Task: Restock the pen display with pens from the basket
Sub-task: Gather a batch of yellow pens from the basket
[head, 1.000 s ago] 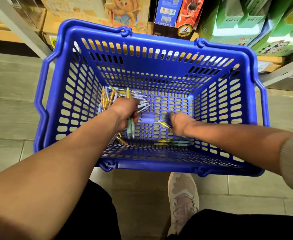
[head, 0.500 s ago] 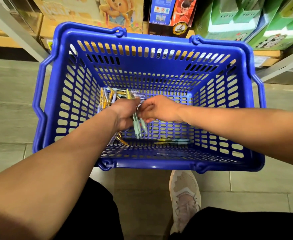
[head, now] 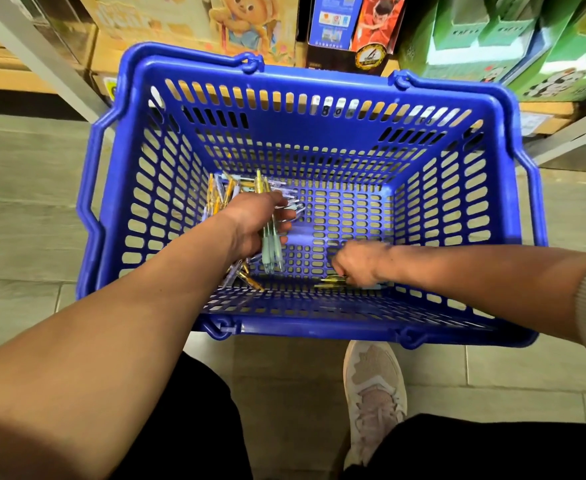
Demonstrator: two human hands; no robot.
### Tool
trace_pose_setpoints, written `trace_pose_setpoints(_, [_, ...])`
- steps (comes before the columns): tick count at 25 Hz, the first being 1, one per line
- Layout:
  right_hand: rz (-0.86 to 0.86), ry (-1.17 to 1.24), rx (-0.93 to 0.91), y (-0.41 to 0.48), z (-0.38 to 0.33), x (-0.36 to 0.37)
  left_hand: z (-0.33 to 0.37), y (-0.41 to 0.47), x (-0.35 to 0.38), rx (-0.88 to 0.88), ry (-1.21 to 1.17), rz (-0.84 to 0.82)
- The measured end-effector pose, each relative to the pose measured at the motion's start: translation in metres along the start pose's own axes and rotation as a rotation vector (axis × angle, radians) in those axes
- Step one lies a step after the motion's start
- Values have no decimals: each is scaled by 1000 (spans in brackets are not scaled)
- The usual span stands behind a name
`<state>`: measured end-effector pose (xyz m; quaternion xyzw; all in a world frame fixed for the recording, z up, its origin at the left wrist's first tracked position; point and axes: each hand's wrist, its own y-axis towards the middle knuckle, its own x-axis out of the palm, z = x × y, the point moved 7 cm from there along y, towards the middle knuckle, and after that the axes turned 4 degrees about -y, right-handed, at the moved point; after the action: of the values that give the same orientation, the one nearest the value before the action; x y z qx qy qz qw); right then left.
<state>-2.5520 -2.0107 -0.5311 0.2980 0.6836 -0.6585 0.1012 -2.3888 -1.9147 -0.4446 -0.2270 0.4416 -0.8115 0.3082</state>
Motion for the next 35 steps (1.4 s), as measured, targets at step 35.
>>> trace_pose_setpoints(35, [54,11,-62,5,-24,-12,4,5,-21,27,-52,58])
